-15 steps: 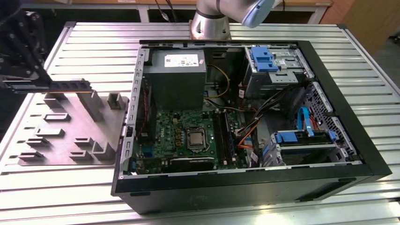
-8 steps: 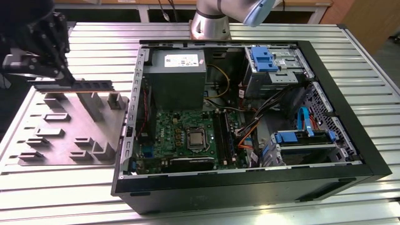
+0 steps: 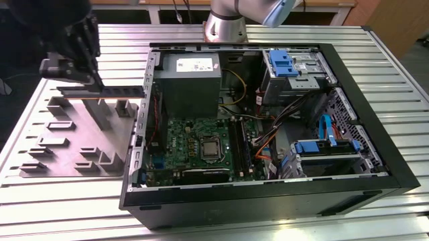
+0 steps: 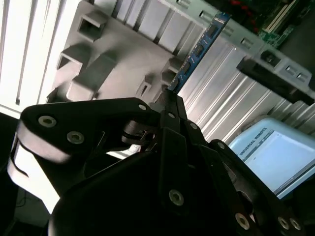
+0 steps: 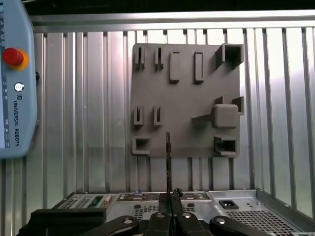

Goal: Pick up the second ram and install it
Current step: 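Pick up the second ram and move it above second insertion slot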

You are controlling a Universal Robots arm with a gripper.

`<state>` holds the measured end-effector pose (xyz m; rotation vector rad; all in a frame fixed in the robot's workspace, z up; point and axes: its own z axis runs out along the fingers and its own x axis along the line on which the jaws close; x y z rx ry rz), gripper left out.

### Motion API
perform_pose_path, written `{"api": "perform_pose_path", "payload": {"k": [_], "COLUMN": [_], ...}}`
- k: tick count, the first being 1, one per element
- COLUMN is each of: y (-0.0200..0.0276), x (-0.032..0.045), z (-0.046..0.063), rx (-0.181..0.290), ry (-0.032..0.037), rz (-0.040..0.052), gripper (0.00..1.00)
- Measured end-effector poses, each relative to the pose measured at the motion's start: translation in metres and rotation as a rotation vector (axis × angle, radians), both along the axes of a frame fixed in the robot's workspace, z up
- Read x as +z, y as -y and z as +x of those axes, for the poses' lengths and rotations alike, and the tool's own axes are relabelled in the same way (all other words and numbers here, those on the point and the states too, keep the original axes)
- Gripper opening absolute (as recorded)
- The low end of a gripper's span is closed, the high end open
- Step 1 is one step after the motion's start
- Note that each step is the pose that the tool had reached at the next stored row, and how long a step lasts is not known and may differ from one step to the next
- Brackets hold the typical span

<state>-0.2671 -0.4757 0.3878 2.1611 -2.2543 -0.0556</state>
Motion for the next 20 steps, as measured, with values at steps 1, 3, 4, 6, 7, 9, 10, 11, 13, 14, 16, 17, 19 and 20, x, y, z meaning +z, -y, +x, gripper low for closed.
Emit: {"api": "perform_pose_path", "payload": {"k": [1, 3, 4, 6, 7, 9, 10, 11, 13, 14, 16, 17, 19, 20], "y": [0.0000, 0.0000, 0.0000, 0.0000, 0.0000, 0.0000, 0.0000, 0.0000, 0.0000, 0.0000, 0.0000, 0.0000, 0.0000, 0.0000], "x": [-0.0001, -0.0003, -0.0005, -0.0009, -0.0011, -0.0013, -0.0014, -0.0015, -0.0018, -0.0019, -0.0022, -0.0023, -0.0025, -0.0026], "z": [0.005, 0.014, 0.018, 0.027, 0.032, 0.041, 0.045, 0.050, 0.059, 0.063, 0.073, 0.077, 0.086, 0.091], "rx": [0.000, 0.000, 0.000, 0.000, 0.000, 0.000, 0.000, 0.000, 0.000, 0.000, 0.000, 0.000, 0.000, 0.000], "ry": [-0.0001, -0.0006, -0.0008, -0.0011, -0.0012, -0.0014, -0.0017, -0.0018, -0.0019, -0.0021, -0.0023, -0.0024, -0.0027, -0.0028], "rz": [0.0001, 0.0000, 0.0001, 0.0002, 0.0002, 0.0004, 0.0002, 0.0003, 0.0005, 0.0005, 0.0006, 0.0005, 0.0007, 0.0007], "gripper": [0.11, 0.11, 0.11, 0.11, 0.11, 0.11, 0.11, 0.11, 0.11, 0.11, 0.11, 0.11, 0.11, 0.11]}}
